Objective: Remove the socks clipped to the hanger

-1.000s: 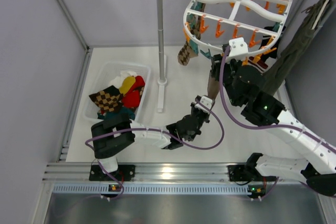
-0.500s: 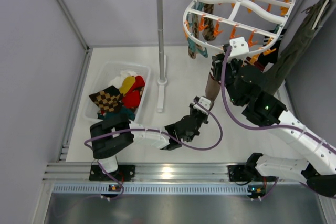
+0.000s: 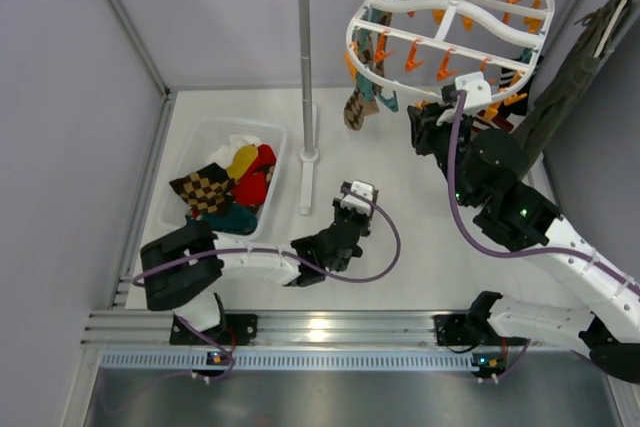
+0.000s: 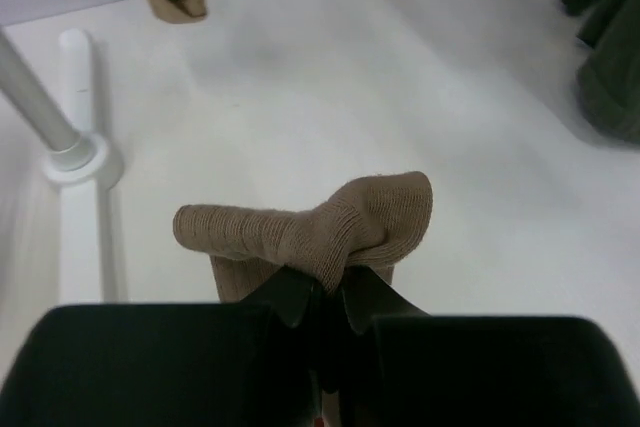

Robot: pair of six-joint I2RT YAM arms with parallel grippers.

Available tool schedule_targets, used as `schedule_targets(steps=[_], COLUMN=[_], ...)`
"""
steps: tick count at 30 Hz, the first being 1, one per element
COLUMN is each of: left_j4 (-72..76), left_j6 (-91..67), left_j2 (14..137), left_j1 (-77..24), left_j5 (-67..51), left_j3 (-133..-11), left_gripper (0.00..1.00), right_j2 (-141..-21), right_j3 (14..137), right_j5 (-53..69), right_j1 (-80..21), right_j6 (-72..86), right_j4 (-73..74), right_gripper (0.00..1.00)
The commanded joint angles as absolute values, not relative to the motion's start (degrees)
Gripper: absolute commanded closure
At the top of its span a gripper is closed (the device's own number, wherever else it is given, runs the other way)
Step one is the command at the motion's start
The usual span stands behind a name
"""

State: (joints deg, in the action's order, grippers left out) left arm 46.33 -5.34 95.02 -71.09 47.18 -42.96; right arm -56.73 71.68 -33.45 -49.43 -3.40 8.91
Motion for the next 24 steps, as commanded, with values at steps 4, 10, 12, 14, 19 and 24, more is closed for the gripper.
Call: schedule_targets(steps=[4,10,12,14,19,24], left_j4=[16.44,0.29,-4.38,-9.11,-12.66,-12.57], left_j6=[-24.11,-30.75,-31.46,-33.83,-39.45,-39.47], left_j2=[79.21,65.93,64.34,64.33,66.00,70.22], left_j1=[-60.77,-47.83,-43.97,-40.80,-24.37,-16.27], left_j5=[54.67,52.29,51.95,49.84,36.17,30.15], left_j3=[-46.14,-48.59,-50.00,-51.59,-51.25,-52.20], left_gripper=[1.00,1.00,1.00,1.00,1.00,0.75], right_j2=[-55.63,-56.69,-57.56,-58.27,-60.38,-61.79], right_j3=[71.11,70.22,70.22,70.05,69.52,70.58], right_j5=[-29.36,-26.55,-25.84,-24.79,-21.98,-19.87], right_j1=[-48.69,-48.69,-48.69,-48.69,-48.69,-48.69], right_j6=[-1.23,-0.35,1.39,2.10,3.69,4.57], right_j4=[6.68,5.28,4.84,4.57,2.73,2.99], right_gripper=[0.92,0.91,0.91,0.89,0.86,0.83])
